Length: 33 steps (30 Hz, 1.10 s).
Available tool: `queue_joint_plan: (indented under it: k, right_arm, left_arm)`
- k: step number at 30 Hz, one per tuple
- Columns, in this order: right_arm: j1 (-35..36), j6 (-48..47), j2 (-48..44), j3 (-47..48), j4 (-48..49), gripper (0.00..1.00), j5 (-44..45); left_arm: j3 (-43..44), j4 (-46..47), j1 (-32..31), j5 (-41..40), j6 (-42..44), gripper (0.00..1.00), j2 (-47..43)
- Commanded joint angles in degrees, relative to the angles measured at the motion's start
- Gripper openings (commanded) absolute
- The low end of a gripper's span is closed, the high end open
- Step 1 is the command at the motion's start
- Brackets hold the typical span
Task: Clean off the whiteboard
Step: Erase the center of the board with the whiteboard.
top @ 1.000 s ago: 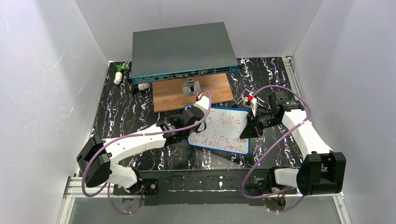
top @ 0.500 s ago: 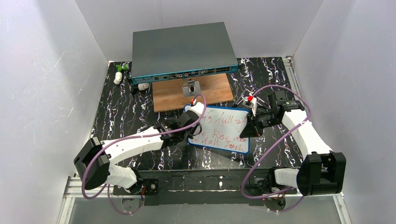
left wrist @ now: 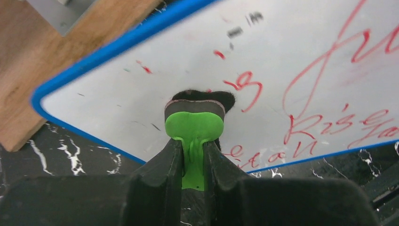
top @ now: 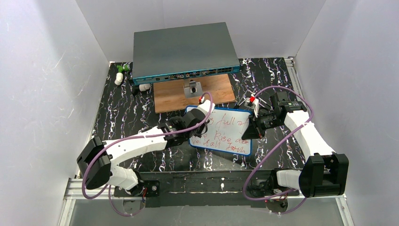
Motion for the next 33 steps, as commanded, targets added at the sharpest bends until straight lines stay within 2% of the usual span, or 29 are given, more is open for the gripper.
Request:
queue_joint_plan:
  k: [1,6,13,20,26,33]
  right_arm:
    - [1.65,-4.62,-1.5,1.24,-4.14,0.01,-3.48]
    - [1.65,-4.62,-1.41,1.23,-4.15,0.01,-3.56]
    - [1.65,-4.63,-1.31,1.14,-4.04,0.01,-3.39]
    - [1.65,-4.62,-1.28,1.14,-4.03,0.01,-3.47]
    - [1.65,-4.66,-1.07,1.24,-4.06,0.01,-3.56]
    - [1.65,-4.63,-1.11,1.23,-4.14,0.01,-3.69]
  left_arm:
    - [-5.14,2.52,-1.85,1.35,-2.16,0.0,0.36]
    - [-7.02,3.3,-1.58,-1.49,-2.31,0.0,-1.35]
    - [0.3,1.68,3.3,0.42,0.38,0.0,-0.64]
    - [6.06,0.4,3.44,1.91,2.09,0.0,1.49]
    - [5.51,0.13,1.63,1.06,2.62,0.0,1.75]
    - [-0.22,-2.93,-0.56,-6.16,0.2,0.0,2.89]
